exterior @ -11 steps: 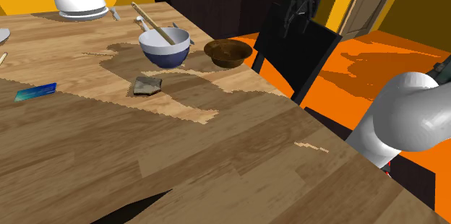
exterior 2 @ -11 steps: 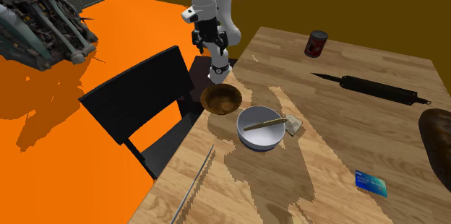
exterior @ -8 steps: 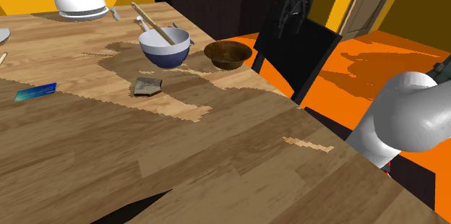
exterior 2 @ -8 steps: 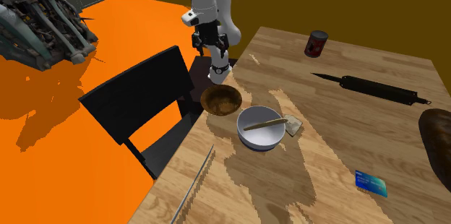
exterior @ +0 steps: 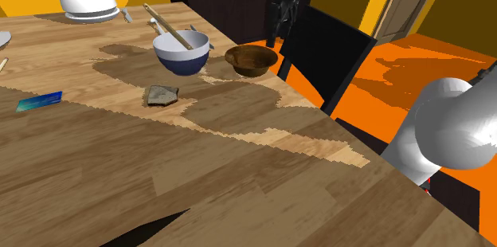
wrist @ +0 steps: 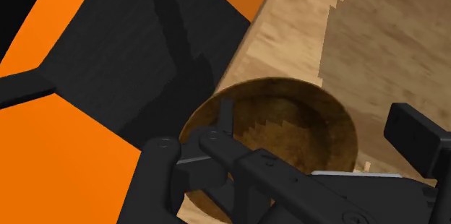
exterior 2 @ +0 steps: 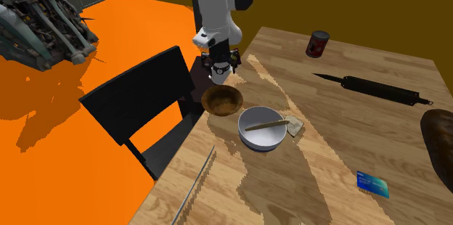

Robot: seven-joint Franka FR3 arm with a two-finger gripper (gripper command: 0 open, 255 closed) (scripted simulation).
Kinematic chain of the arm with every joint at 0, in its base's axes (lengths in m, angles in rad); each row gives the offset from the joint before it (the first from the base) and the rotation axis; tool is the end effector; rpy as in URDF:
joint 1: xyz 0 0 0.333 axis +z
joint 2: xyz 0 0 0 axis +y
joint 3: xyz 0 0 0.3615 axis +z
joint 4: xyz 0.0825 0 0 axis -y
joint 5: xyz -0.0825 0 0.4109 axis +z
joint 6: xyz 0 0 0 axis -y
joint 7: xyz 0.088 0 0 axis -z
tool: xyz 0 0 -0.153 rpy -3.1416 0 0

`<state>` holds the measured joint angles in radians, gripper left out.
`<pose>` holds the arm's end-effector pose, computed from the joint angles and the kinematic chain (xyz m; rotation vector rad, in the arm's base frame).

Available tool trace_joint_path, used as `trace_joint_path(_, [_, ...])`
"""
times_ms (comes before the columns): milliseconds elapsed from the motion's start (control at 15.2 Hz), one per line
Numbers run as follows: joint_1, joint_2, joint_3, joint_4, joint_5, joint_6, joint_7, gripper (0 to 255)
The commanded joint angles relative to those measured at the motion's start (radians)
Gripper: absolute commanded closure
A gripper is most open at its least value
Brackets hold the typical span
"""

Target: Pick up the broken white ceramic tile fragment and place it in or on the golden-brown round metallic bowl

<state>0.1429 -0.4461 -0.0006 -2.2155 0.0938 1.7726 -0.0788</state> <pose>0.4201 0.0727 0.5424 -3.0337 -0.3082 -0.0004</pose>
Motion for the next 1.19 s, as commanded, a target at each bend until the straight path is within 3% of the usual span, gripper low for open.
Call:
trace_joint_path(0, [0.025, 0.084, 0.007, 0.060, 0.005, 0.020, -0.051, 0])
trace_joint_path(1122, [0.193, 0.609, 0.144, 0.537, -0.015, 0.041, -0.395, 0])
